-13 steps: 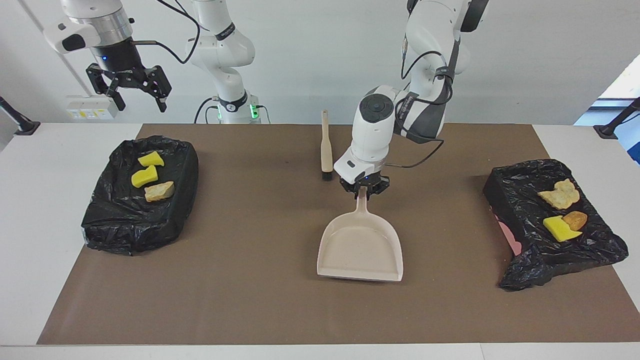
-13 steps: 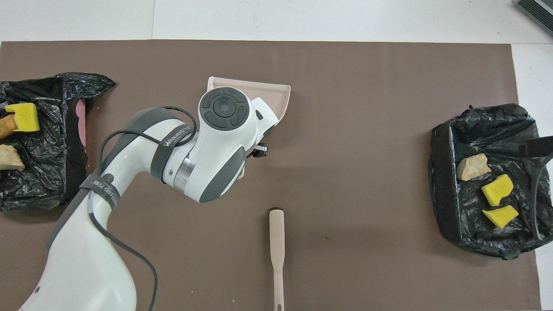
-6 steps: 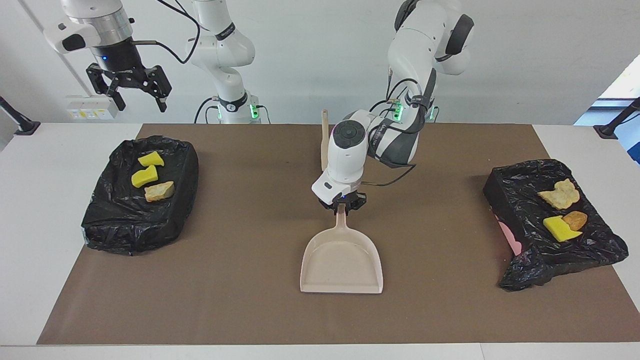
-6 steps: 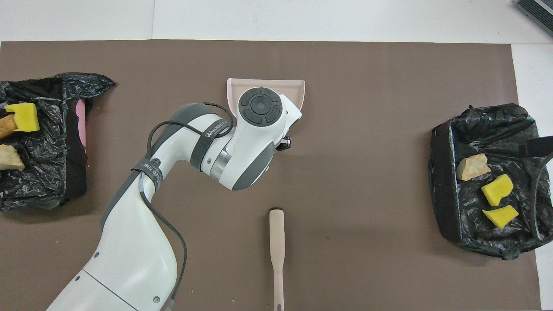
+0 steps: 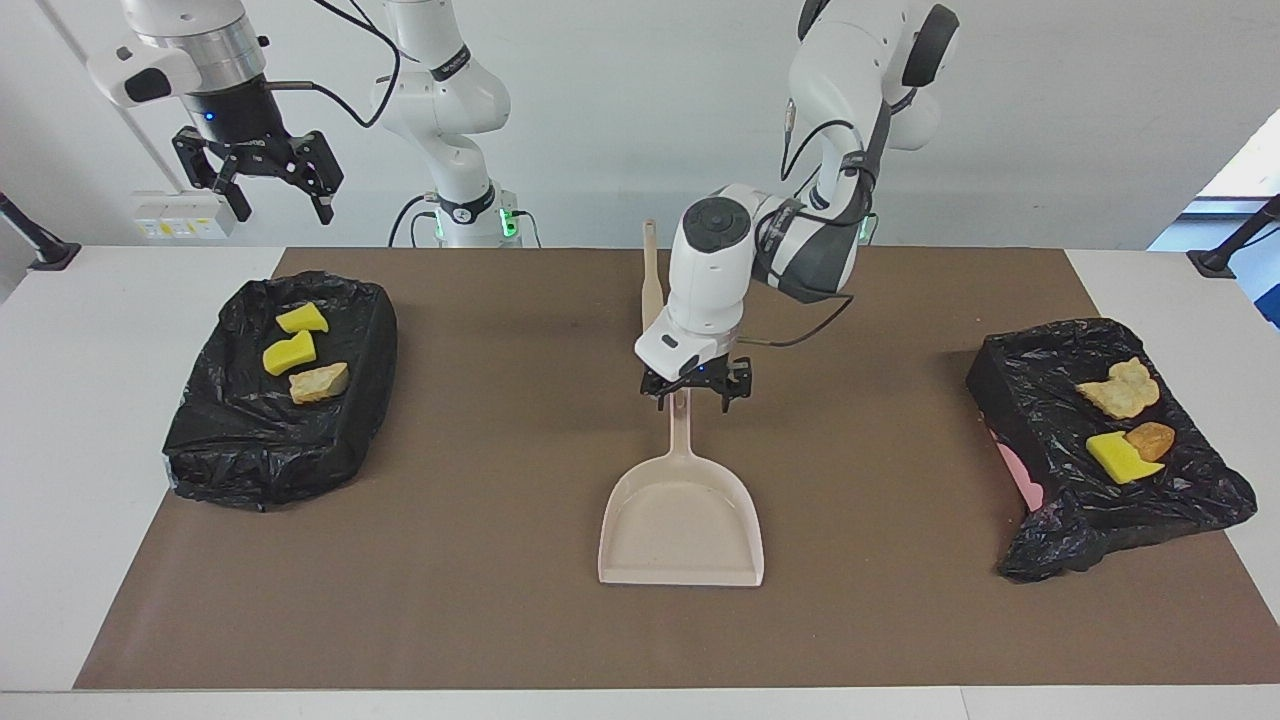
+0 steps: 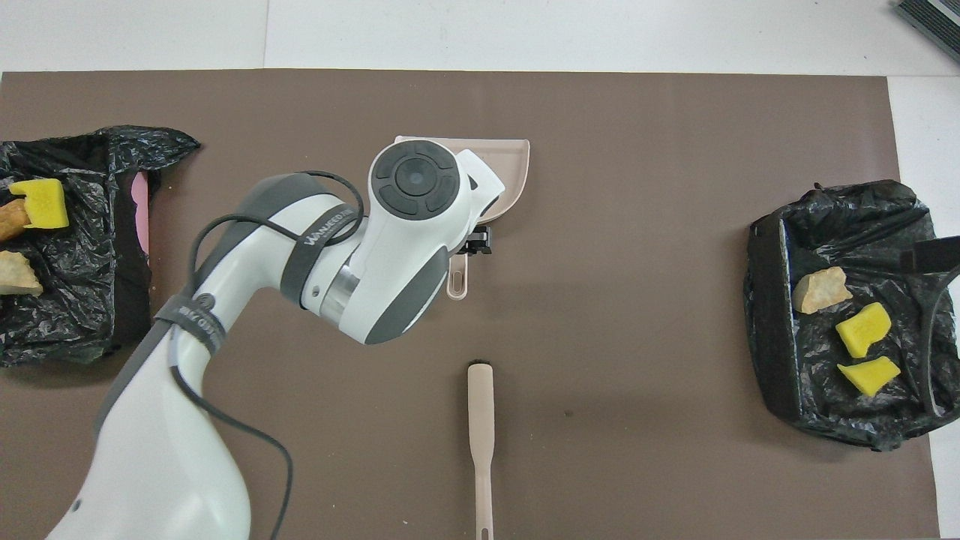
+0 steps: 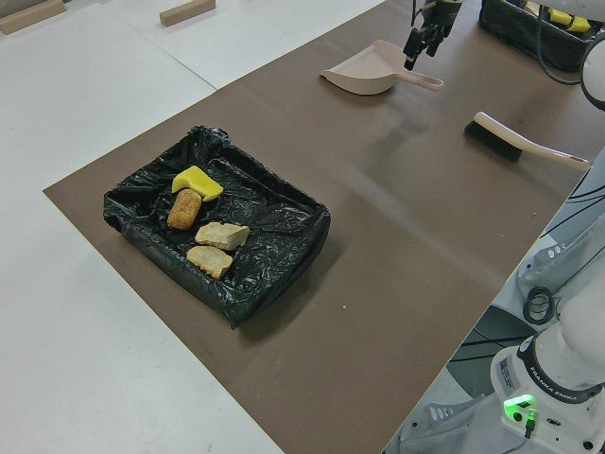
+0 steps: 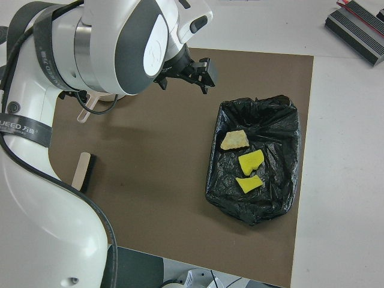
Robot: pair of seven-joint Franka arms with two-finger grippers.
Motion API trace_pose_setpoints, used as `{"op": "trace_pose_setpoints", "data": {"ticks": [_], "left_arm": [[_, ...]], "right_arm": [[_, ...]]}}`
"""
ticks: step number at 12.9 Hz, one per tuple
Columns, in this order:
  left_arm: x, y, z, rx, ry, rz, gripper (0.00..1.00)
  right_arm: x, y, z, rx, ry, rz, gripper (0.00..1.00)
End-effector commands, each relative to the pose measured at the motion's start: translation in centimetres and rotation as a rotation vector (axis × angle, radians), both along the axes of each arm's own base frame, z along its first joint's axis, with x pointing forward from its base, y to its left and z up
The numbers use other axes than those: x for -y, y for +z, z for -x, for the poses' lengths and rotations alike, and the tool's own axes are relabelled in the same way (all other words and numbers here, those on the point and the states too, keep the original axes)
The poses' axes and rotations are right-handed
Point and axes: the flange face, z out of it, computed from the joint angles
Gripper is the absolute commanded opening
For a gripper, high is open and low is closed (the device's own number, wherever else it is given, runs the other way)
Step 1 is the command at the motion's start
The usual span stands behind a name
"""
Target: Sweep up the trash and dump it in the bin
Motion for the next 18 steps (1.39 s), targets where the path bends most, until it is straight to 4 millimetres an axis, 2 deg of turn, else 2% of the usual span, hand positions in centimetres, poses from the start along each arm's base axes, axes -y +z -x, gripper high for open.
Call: {"op": "trace_pose_setpoints", "data": {"ticks": [1,3,6,8,10,13,15,16,18], "left_arm": [[-7.4,6.2,1.6,-0.012,0.039,-0.026,1.00],[-12.6,10.6,1.1,0.015,-0.009,-0.018,1.00],[-18.5,15.7,2.0,0.016,-0.072,-0.028,1.00],[-23.0,19.4,3.2,0.038,-0.072,-0.021,1.00],[-26.7,21.9,4.6,0.017,-0.107,-0.022,1.00],[-29.9,23.5,5.8,-0.017,-0.104,-0.004,1.00],[-31.3,23.5,6.3,-0.061,-0.077,0.009,1.00],[-31.8,24.5,6.3,-0.047,-0.068,0.012,1.00],[-32.5,24.4,6.0,-0.049,-0.054,0.012,1.00]], "right_arm": [[0.0,0.2,0.2,-0.019,0.016,0.004,1.00],[0.1,0.3,0.3,-0.018,0.015,0.004,1.00],[0.0,0.2,0.2,-0.019,0.016,0.004,1.00],[0.0,0.3,0.3,-0.018,0.016,0.004,1.00],[0.0,0.2,0.2,-0.019,0.016,0.004,1.00],[0.1,0.2,0.2,-0.019,0.015,0.004,1.00],[0.0,0.3,0.3,-0.018,0.016,0.004,1.00],[0.1,0.3,0.3,-0.018,0.015,0.003,1.00],[0.0,0.2,0.2,-0.019,0.016,0.004,1.00]]}}
